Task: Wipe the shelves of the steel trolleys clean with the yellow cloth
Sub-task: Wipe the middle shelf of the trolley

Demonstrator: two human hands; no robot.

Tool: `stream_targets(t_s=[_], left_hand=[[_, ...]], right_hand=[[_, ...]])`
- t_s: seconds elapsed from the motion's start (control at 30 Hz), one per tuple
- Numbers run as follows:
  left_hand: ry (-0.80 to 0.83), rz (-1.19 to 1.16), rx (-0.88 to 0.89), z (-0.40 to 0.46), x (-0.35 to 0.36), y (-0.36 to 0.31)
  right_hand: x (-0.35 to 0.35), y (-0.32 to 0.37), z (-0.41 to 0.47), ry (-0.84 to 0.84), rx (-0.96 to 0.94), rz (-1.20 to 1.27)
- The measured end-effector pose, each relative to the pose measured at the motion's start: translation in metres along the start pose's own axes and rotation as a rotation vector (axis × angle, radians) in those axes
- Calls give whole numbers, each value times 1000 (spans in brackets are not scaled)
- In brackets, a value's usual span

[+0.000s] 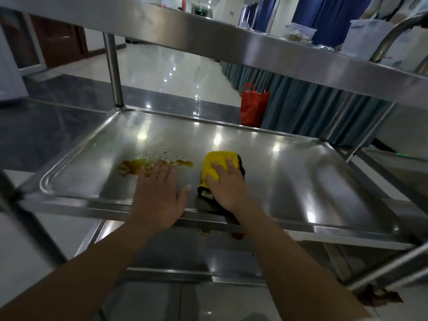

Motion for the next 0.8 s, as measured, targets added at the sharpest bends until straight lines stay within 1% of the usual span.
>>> stream_targets(t_s=[0.03, 0.1, 0.2, 0.27, 0.3, 0.37, 0.47, 0.53, 0.63, 0.73, 0.8], left_hand=[[-6, -12, 7, -1, -1, 0], [-1, -56, 28, 0, -1, -1], [-12, -150, 72, 1, -8, 18], [-62, -81, 98, 1, -21, 41], [-59, -19, 85, 2, -26, 58], [1, 83, 4, 4, -28, 101], [53, 111, -98, 0, -30, 152], [49, 84, -142, -7, -31, 164], [12, -109, -259, -12, -32, 174], [10, -46, -285, -13, -32, 177], [21, -47, -295, -14, -29, 179]], right_hand=[[7, 14, 2, 25, -25, 7], [9, 22, -1, 45, -48, 11], [-7, 6, -19, 54, -39, -73], [-22, -14, -35, 33, 13, -141], [-29, -23, -42, 11, 44, -173], [-36, -35, -52, -37, 96, -190], [-24, -31, -45, -50, 114, -147], [-10, -13, -32, -54, 86, -129], [14, 27, -9, -13, 15, -68], [46, 85, 9, 71, -73, -7], [67, 127, 14, 135, -141, -28]])
Point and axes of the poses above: each hand's wrist, its own z-axis towards the middle knuckle, its own x-axis out of the palm, y = z × x, the point moved 9 cm from there along z, towards the middle knuckle, and after that the axes turned 9 degrees about y, right-handed, at the moved point
